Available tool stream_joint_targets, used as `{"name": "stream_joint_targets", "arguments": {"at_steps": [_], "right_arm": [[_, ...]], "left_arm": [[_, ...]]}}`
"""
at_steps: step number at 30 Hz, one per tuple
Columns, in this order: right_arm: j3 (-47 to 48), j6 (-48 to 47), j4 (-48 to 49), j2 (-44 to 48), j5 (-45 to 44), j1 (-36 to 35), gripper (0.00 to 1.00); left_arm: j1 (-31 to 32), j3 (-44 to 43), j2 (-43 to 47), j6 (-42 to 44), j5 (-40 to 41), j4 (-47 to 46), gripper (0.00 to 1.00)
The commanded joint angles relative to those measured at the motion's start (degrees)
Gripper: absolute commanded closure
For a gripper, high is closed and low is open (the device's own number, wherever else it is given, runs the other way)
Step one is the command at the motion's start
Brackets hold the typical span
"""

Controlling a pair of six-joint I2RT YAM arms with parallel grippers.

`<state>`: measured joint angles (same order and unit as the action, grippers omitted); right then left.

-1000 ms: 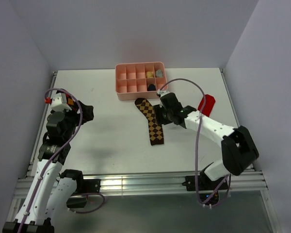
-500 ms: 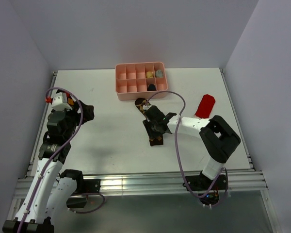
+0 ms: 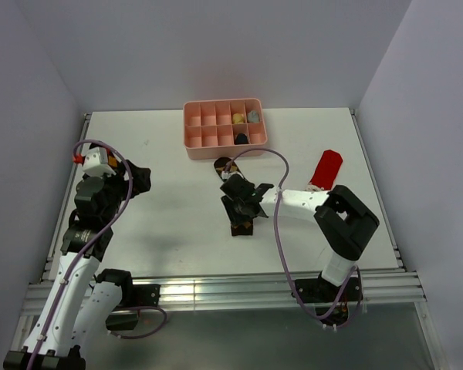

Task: Roll the socks
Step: Adjust the sock at the center of the board.

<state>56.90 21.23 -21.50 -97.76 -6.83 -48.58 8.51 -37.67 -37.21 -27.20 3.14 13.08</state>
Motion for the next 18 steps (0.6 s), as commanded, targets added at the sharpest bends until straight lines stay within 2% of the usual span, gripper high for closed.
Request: {"name": "stream_joint_targets", "arguments": {"at_steps": [1, 7, 12, 18], "right_arm": [[-2.1, 2.3, -0.2, 2.6, -0.1, 1.4, 0.47], [-3.3, 4.0, -0.6, 5.0, 1.7, 5.9, 0.47], [1.9, 3.0, -2.1, 12.7, 2.7, 7.4, 0.46], [8.7, -1.5, 3.0, 7.4, 1.7, 10.3, 0.49]], "left_arm": [[0.3, 0.2, 0.2, 0.5, -1.8, -2.7, 0.01], [0.7, 0.1, -1.5, 2.4, -5.9, -3.3, 0.00], [1.0, -0.1, -3.5, 2.8, -10.2, -3.7, 0.01], [1.0, -0.6, -4.0, 3.8, -9.2, -2.5, 0.00]]}}
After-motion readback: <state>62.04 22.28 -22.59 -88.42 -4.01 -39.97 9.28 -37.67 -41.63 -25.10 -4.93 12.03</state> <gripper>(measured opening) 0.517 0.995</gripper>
